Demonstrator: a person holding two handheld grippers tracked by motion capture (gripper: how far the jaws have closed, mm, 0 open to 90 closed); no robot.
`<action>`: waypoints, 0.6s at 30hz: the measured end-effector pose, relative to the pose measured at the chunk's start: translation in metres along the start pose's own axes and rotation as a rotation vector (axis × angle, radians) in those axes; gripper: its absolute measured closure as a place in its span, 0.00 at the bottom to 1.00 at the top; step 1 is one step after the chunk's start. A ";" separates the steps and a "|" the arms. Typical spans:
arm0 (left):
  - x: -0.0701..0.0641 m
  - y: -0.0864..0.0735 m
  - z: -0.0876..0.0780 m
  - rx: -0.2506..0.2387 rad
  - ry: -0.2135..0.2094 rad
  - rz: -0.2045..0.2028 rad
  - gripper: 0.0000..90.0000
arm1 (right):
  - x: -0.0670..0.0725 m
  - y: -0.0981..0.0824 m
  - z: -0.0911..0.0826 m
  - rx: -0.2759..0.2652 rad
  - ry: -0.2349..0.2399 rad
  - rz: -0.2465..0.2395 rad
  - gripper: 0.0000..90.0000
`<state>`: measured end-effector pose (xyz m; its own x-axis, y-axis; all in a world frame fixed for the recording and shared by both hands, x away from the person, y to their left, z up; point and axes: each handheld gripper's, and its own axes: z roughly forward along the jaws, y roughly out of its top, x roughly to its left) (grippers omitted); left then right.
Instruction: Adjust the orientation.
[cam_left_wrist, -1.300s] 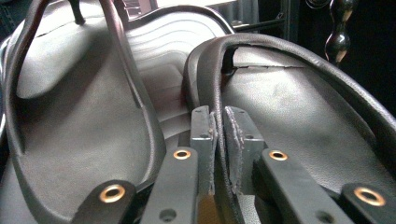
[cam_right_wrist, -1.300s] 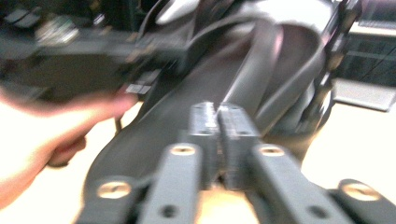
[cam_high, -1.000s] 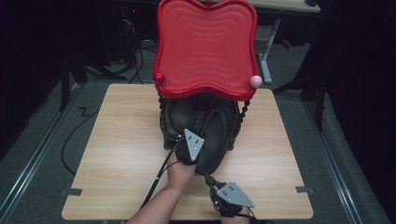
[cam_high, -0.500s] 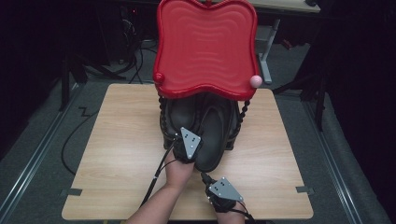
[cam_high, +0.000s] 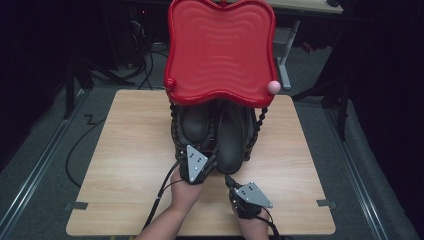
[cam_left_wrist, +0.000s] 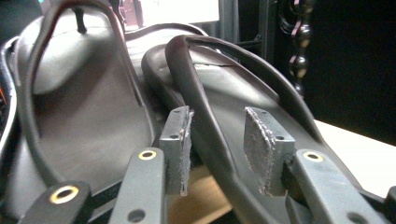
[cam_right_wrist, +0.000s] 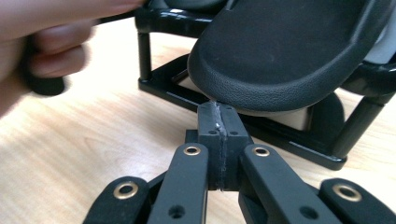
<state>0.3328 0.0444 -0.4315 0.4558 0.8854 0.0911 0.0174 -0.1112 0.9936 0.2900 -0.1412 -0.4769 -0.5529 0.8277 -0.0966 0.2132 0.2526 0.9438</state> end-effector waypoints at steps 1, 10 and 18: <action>0.000 -0.002 -0.005 -0.003 -0.005 0.006 0.68 | -0.002 0.001 0.001 -0.002 -0.003 0.006 1.00; 0.001 -0.029 -0.059 0.037 -0.066 0.067 0.66 | -0.021 0.012 0.013 -0.015 -0.046 0.034 1.00; 0.012 -0.046 -0.072 0.063 -0.064 0.095 0.64 | -0.033 0.018 0.026 -0.037 -0.067 0.060 1.00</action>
<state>0.2731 0.0930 -0.4717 0.5142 0.8388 0.1786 0.0259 -0.2234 0.9744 0.3331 -0.1508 -0.4645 -0.4843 0.8729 -0.0590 0.2138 0.1835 0.9595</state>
